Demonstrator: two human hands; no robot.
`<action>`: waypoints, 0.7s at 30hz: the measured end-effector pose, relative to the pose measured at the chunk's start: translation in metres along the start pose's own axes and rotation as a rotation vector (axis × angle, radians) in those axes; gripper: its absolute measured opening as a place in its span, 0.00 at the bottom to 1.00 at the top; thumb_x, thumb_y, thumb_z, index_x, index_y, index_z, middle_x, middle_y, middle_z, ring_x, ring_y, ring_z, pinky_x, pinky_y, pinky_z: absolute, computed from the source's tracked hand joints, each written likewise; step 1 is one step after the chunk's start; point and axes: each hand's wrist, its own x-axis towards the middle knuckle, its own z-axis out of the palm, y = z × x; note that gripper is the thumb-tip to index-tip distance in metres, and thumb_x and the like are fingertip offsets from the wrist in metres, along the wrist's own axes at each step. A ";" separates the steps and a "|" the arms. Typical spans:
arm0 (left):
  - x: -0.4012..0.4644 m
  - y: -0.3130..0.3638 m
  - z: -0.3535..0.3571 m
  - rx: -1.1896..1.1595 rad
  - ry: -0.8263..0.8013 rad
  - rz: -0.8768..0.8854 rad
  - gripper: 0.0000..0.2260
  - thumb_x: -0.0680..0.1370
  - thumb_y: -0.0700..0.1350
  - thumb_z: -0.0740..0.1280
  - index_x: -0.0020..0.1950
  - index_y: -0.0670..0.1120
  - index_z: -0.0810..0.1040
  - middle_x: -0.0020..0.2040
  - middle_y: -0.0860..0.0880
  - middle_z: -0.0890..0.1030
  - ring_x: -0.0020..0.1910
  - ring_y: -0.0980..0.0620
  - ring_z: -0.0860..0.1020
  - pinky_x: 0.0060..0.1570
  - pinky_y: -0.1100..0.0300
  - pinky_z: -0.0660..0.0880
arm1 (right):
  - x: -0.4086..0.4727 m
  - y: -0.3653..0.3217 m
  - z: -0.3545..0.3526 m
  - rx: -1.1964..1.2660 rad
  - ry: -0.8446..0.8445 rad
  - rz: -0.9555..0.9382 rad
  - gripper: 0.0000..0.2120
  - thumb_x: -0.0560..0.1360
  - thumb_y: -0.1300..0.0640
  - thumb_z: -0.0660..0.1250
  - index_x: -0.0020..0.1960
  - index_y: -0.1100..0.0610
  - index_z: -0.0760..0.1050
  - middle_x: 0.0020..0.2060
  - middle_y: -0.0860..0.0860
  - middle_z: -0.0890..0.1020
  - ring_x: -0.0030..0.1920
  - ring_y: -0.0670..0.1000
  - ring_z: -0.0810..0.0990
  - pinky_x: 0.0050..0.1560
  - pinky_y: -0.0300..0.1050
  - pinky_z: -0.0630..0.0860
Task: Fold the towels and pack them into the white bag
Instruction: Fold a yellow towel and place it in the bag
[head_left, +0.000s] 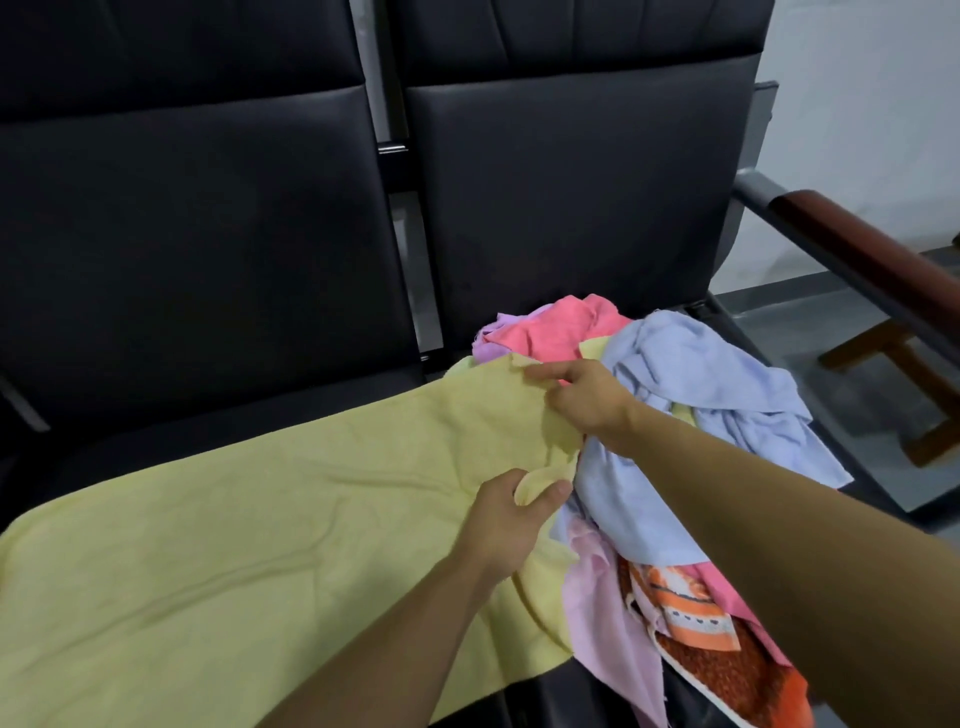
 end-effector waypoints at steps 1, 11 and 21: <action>-0.003 0.001 -0.004 0.007 -0.007 0.014 0.11 0.79 0.53 0.72 0.50 0.46 0.84 0.45 0.50 0.86 0.42 0.59 0.82 0.45 0.63 0.77 | 0.000 0.001 -0.002 0.009 0.016 -0.007 0.23 0.79 0.67 0.58 0.70 0.51 0.77 0.58 0.51 0.80 0.52 0.54 0.82 0.51 0.46 0.80; -0.032 0.013 -0.001 -0.138 -0.193 -0.128 0.13 0.76 0.37 0.74 0.61 0.43 0.82 0.53 0.48 0.87 0.53 0.48 0.85 0.55 0.52 0.82 | -0.016 0.001 -0.051 0.131 0.123 0.067 0.34 0.75 0.61 0.74 0.78 0.55 0.64 0.48 0.61 0.83 0.41 0.57 0.84 0.49 0.53 0.83; -0.052 0.048 0.056 -0.156 -0.303 -0.133 0.10 0.79 0.51 0.72 0.51 0.44 0.85 0.45 0.49 0.84 0.44 0.51 0.81 0.49 0.54 0.77 | -0.047 0.011 -0.112 0.156 0.269 0.137 0.30 0.76 0.68 0.69 0.76 0.57 0.67 0.39 0.53 0.78 0.40 0.54 0.81 0.55 0.52 0.81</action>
